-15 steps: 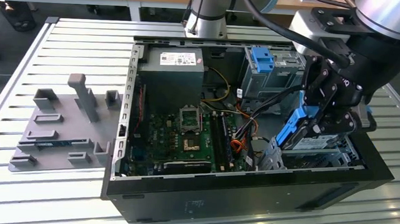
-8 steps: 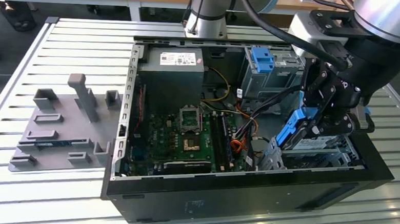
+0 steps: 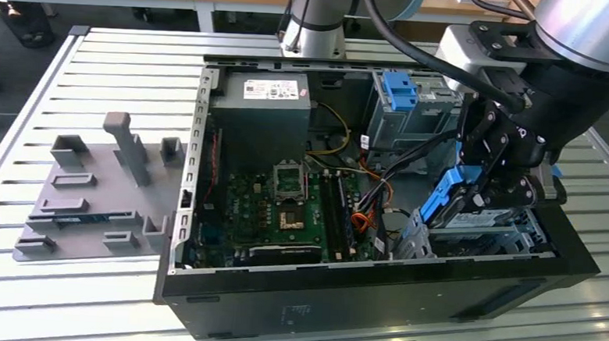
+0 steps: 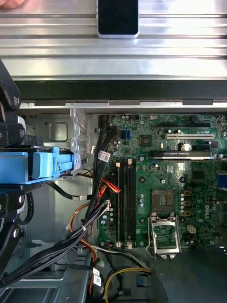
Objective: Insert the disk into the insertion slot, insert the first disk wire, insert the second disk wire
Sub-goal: 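Insert the disk into the insertion slot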
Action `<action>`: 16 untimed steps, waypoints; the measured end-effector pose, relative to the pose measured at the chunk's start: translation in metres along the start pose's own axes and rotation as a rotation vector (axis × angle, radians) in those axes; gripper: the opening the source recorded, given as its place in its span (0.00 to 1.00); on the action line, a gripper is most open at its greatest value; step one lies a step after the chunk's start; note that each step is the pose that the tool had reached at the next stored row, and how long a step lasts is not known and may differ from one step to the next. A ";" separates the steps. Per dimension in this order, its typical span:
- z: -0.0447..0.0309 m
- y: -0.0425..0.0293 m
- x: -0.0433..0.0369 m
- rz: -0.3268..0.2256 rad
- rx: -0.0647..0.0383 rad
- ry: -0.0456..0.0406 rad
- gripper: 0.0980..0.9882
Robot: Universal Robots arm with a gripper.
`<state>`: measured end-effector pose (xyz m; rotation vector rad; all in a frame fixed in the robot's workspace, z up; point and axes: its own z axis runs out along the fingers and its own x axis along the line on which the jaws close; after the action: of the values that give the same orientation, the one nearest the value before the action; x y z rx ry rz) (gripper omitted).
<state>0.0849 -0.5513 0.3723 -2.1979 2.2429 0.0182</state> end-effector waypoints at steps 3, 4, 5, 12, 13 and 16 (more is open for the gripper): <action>0.0013 0.0000 0.0000 0.000 0.000 0.0000 0.30; 0.0017 0.0000 0.0000 0.000 0.000 0.0000 0.30; 0.0022 0.0000 0.0000 0.000 0.000 0.0000 0.30; 0.0052 0.0000 0.0000 0.000 0.000 0.0000 0.30; 0.0056 0.0000 0.0001 0.000 0.000 -0.0001 0.30; 0.0068 0.0000 0.0001 0.000 0.000 0.0000 0.30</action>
<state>0.0849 -0.5513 0.3655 -2.1979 2.2429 0.0183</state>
